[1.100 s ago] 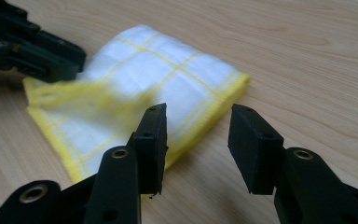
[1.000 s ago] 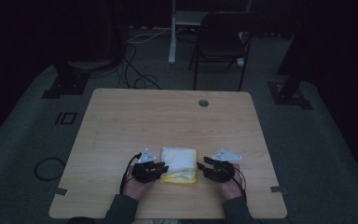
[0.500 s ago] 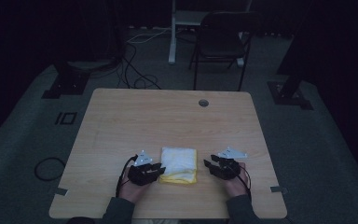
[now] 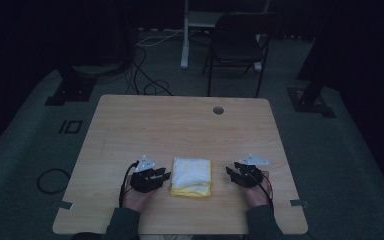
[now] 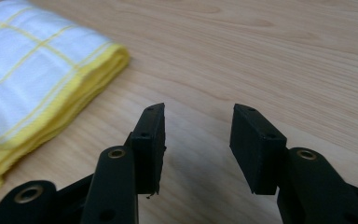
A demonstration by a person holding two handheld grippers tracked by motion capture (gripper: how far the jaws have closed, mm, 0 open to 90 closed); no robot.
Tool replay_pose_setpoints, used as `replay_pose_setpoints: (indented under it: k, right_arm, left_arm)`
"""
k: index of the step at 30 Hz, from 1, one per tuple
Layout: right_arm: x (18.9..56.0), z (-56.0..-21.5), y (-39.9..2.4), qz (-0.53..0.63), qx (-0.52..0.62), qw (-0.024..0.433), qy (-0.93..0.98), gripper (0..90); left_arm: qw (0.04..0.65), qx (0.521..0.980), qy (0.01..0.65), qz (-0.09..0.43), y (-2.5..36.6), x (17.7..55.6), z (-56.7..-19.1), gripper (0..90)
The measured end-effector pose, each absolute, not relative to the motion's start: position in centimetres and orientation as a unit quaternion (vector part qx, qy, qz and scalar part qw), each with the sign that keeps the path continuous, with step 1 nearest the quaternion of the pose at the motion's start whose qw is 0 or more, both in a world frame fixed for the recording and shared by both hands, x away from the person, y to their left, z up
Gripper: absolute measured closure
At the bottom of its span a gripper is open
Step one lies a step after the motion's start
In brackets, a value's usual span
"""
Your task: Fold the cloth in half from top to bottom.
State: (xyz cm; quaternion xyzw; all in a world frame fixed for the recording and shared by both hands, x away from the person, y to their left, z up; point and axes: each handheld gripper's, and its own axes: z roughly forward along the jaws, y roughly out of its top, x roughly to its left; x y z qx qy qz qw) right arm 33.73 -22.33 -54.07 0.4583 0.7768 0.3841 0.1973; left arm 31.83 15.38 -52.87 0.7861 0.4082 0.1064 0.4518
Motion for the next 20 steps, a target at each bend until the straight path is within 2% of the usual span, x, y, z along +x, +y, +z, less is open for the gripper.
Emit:
replay_pose_setpoints:
  k: [11,20]
  right_arm:
    - [34.4,-54.2,-24.8,0.386,0.502,0.205,0.746,54.4]
    - [34.4,-54.1,-25.1,0.389,0.506,0.203,0.742,56.4]
  left_arm:
    - [0.444,0.77,0.443,0.113,17.9,33.4,-52.6,62.3]
    - [0.444,0.756,0.466,0.121,19.2,34.3,-52.9,61.5]
